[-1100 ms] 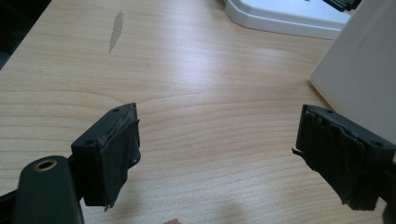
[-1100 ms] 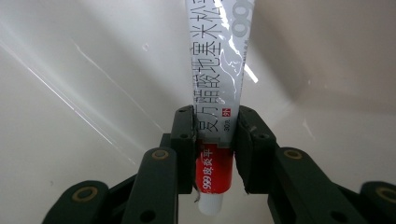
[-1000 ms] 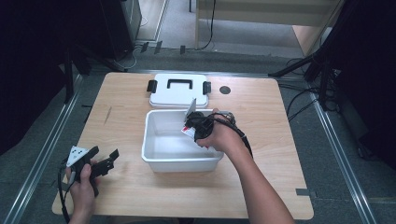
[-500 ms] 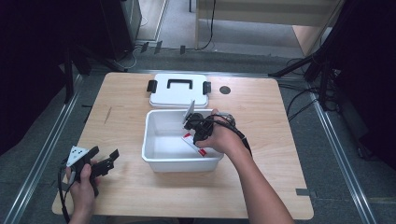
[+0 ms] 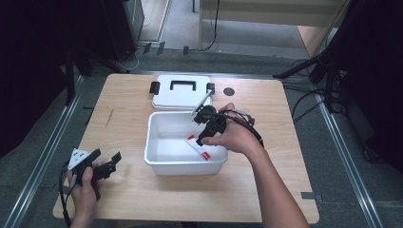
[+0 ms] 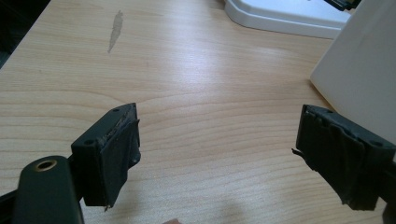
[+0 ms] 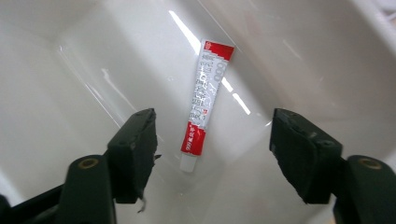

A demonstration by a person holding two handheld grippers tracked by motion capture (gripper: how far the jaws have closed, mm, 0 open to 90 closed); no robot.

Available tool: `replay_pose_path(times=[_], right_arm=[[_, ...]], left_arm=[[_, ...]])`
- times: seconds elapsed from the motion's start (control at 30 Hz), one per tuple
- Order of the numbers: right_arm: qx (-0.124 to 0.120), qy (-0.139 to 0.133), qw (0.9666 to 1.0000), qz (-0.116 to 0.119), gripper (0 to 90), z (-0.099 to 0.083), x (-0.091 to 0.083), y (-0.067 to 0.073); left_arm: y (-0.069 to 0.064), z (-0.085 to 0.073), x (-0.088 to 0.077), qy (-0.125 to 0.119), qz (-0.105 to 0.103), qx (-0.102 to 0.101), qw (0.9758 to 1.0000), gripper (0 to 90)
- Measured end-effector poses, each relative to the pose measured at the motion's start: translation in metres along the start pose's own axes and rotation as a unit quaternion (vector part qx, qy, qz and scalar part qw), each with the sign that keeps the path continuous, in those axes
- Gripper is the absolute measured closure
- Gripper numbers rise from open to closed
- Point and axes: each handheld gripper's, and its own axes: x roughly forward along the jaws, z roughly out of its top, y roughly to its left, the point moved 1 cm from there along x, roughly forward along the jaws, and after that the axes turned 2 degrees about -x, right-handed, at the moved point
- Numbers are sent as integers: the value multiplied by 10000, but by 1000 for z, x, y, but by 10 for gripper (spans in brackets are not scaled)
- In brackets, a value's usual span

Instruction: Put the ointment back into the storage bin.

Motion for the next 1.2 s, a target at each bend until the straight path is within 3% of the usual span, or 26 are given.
replay_pose_path(times=[0.13, 0.2, 0.27, 0.43, 0.5, 0.57, 0.77, 1.0, 1.07, 1.2], right_arm=[[130, -87, 9998, -151, 125, -6, -15, -3], [328, -165, 9993, -120, 103, -10, -23, -6], [515, -192, 9984, -150, 0, -16, -30, -11], [754, -309, 9952, -547, 0, -32, -41, -23], [859, -471, 9929, -670, 0, -41, -45, -29], [1006, -576, 9910, -675, 0, -49, -49, -35], [1419, -974, 9835, -562, 0, -78, -52, -52], [1739, -1350, 9725, -760, 0, -114, -47, -67], [1881, -1525, 9673, -754, 0, -126, -45, -72], [2091, -1823, 9559, -966, 0, -151, -37, -80]], left_arm=[[0, 0, 0, -6, -5, 10, 10000, 144], [0, 0, 0, -16, -6, -2, 10000, 144], [0, 0, 0, -14, -7, -1, 10000, 144], [0, 0, 0, -5, -7, 6, 10000, 144], [0, 0, 0, -4, -6, 8, 10000, 144], [0, 0, 0, -7, -6, 13, 10000, 144], [0, 0, 0, 0, -1, 6, 10000, 144], [-1, 0, 0, 6, -10, 11, 10000, 144], [-1, 0, 0, 2, -5, 25, 10000, 144], [-1, 0, 0, 2, -4, 18, 10000, 144]])
